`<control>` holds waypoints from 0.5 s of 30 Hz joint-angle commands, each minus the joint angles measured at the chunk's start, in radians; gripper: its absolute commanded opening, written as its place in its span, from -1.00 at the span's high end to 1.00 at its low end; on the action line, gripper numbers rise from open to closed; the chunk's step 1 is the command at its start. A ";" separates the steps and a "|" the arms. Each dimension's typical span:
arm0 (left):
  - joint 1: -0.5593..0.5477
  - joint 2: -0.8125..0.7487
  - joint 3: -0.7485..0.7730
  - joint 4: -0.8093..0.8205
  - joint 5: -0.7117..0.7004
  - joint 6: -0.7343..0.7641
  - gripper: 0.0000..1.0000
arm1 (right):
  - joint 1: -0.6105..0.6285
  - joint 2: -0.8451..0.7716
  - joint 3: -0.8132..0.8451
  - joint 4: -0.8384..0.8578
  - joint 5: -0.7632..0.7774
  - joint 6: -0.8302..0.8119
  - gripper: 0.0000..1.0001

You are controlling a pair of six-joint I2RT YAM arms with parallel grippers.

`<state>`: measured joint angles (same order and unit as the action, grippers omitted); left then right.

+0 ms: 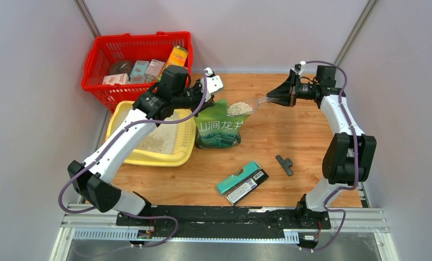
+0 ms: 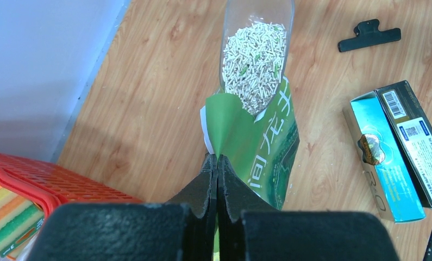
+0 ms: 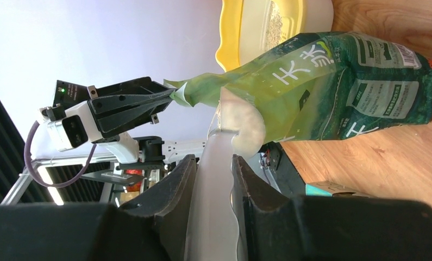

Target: Fill the litter box with clean litter

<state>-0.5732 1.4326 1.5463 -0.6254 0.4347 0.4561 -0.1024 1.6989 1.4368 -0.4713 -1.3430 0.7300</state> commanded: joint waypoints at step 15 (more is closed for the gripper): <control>0.007 0.017 0.101 0.021 -0.071 0.036 1.00 | -0.034 0.016 -0.003 0.004 -0.148 -0.061 1.00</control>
<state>-0.5755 1.4544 1.5780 -0.6518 0.4084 0.4706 -0.1299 1.7302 1.4086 -0.4725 -1.4387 0.6998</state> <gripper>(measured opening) 0.006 0.294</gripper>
